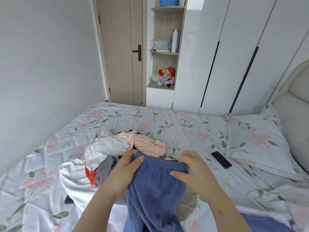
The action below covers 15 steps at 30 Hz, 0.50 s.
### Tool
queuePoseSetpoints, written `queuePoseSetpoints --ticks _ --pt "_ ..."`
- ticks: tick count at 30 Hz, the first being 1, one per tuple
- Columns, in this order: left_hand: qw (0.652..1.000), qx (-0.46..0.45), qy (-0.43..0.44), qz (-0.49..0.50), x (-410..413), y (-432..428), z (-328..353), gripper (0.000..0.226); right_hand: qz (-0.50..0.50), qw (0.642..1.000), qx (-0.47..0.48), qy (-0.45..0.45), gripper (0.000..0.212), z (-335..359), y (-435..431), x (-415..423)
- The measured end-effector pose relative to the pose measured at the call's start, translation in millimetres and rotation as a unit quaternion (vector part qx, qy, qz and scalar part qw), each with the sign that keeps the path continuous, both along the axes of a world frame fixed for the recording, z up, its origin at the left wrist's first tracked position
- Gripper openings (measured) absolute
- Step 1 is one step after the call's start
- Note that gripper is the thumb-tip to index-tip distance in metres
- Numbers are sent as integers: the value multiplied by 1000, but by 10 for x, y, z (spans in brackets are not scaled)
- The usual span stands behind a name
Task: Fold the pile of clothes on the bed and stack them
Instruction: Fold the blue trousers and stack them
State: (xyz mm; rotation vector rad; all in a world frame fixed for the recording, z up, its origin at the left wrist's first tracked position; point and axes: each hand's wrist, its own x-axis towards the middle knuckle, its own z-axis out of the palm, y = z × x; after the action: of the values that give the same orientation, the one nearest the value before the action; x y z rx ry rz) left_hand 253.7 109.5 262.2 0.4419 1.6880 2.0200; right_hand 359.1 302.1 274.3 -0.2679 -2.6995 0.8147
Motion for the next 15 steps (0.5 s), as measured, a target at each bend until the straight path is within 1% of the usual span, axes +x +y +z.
queuePoseSetpoints --ticks 1,3,4,6,7,8,10,12,13,15 --pt "1000 -2 4 -1 6 3 11 16 4 998 -56 -3 33 19 -6 5" --pt "999 -17 37 -9 13 -4 41 9 -12 992 -128 -3 33 39 -15 16" --pt "998 -29 55 -17 12 -12 62 12 -15 986 -166 7 31 41 -14 24" --pt "994 -60 89 -34 -5 -29 108 31 4 968 -248 32 27 73 -14 45" --pt "991 -72 106 -32 -11 -34 141 32 21 960 -275 37 27 99 -6 58" --pt "989 -79 124 -26 -14 -34 177 27 38 956 -290 34 29 126 12 72" --pt "982 -94 164 -11 -17 -34 246 13 80 954 -290 -6 36 191 39 109" --pt "972 -120 200 -14 -18 -38 305 8 118 956 -259 -68 41 246 61 144" --pt "968 -131 214 -20 -16 -48 337 10 124 958 -242 -88 43 263 75 161" --pt "959 -154 234 -44 -10 -56 399 20 108 964 -214 -113 46 262 115 191"
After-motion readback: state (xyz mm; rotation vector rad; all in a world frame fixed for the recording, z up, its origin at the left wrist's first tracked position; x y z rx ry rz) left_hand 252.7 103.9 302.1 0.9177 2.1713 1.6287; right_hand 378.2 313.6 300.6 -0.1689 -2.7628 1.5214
